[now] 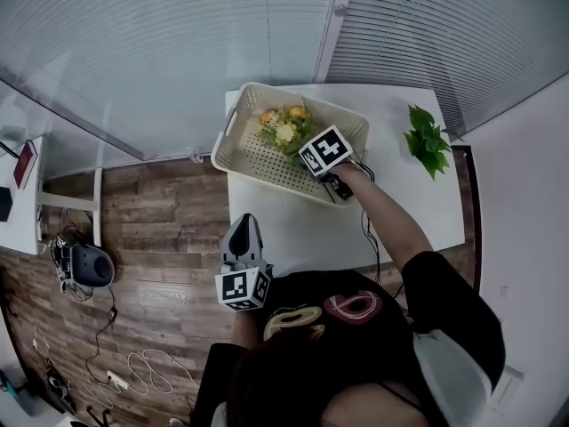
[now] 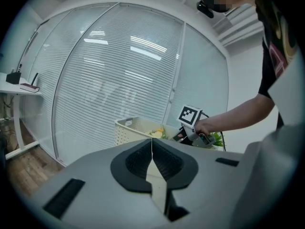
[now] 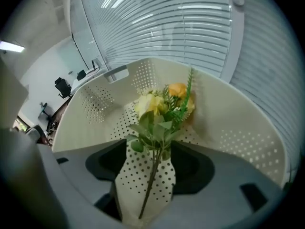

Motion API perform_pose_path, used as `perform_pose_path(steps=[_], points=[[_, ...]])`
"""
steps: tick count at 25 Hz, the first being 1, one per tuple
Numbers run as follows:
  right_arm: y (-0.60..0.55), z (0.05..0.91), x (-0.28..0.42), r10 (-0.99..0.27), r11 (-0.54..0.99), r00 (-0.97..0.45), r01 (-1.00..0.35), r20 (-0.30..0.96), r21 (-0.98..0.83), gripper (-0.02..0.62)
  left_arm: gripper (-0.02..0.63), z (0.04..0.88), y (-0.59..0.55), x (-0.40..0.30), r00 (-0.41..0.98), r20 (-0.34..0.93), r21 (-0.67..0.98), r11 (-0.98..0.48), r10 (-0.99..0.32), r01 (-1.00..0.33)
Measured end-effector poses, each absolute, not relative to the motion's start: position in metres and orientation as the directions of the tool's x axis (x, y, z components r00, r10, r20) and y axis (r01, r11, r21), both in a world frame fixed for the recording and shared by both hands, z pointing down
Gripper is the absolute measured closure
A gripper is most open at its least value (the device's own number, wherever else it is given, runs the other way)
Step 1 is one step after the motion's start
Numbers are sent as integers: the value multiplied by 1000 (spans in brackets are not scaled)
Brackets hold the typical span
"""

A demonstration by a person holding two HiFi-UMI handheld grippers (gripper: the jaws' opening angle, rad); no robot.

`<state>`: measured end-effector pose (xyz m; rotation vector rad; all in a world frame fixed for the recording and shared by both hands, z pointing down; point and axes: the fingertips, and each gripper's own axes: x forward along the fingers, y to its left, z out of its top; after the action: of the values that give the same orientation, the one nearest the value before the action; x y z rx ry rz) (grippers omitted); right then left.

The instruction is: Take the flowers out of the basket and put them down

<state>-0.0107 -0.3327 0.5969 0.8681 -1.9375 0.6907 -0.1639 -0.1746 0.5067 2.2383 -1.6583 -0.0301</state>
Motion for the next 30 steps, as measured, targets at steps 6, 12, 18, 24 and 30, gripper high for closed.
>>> perform_pose_path(steps=[6,12,18,24,30], points=[[-342,619,-12,-263,620,-307,-780,915,-83,310,588,515,-175,-176,291,212,306,-219,-933,-926],[-345,640,-16,-233,646,-288,-760,929,-74,310,588,515,-179,-183,283,224,304,-209,-933,-930],[-346,654,-16,-218,637,-287,-766,933,-86,310,588,518,-181,-188,285,245,295,-209,-927,-932],[-351,657,-13,-274,599,-261,-799,926,-47,326,588,524,-183,-188,295,268,290,-215,-917,-933],[-352,662,-12,-298,599,-232,-800,926,-8,357,588,527,-181,-188,294,278,290,-212,-914,-933]])
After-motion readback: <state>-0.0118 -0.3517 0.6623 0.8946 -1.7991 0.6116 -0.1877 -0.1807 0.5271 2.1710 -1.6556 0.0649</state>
